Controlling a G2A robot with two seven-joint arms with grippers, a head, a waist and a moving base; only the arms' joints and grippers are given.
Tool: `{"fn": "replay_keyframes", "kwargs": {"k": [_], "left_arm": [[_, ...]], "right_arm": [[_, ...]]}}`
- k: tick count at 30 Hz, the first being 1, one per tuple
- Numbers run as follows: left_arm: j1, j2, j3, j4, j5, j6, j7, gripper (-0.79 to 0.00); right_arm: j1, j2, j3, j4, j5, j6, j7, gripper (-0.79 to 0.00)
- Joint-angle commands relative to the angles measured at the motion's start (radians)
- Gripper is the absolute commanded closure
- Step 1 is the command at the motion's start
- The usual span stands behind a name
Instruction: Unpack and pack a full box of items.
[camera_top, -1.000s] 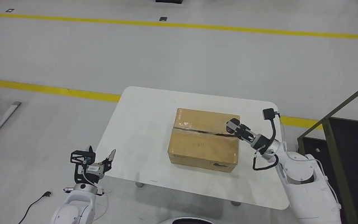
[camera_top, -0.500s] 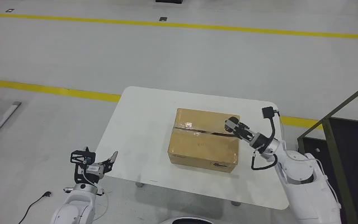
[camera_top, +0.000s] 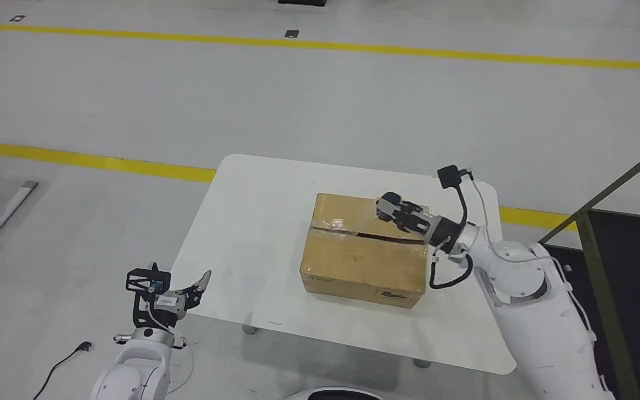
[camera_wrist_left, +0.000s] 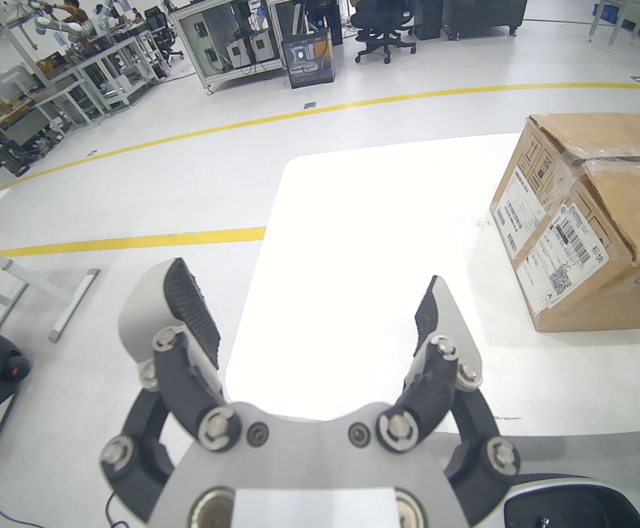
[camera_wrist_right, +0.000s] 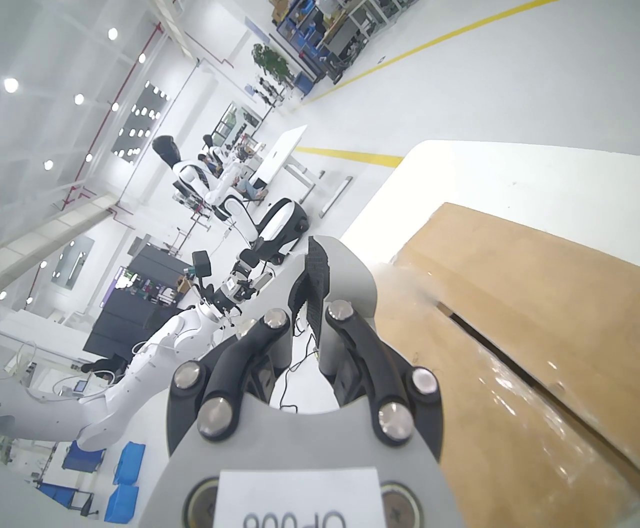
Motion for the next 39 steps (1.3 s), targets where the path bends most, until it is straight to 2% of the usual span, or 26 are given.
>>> {"fn": "replay_keyframes", "kwargs": {"k": [1, 7, 19, 26, 33, 39], "left_arm": [[0.0, 0.0, 0.0, 0.0, 0.0, 0.0, 0.0, -0.785], [0.0, 0.0, 0.0, 0.0, 0.0, 0.0, 0.0, -0.785], [-0.001, 0.0, 0.001, 0.0, -0.001, 0.0, 0.0, -0.785], [-0.053, -0.007, 0.085, -0.029, 0.031, -0.072, 0.013, -0.785], [-0.121, -0.018, 0.193, -0.067, -0.053, -0.183, -0.044, -0.785], [-0.124, -0.018, 0.198, -0.07, -0.055, -0.189, -0.047, -0.785]], "right_arm": [[0.036, -0.004, -0.028, 0.006, -0.01, 0.008, -0.004, 0.0], [0.128, -0.018, -0.119, 0.063, -0.066, 0.028, -0.032, 0.0], [0.125, -0.019, -0.127, 0.062, -0.091, 0.031, -0.041, 0.0], [0.161, -0.026, -0.17, 0.075, -0.118, 0.062, -0.047, 0.0], [0.242, -0.042, -0.224, 0.112, -0.102, 0.061, -0.049, 0.0], [0.31, -0.055, -0.269, 0.151, -0.105, 0.052, -0.038, 0.0]]}}
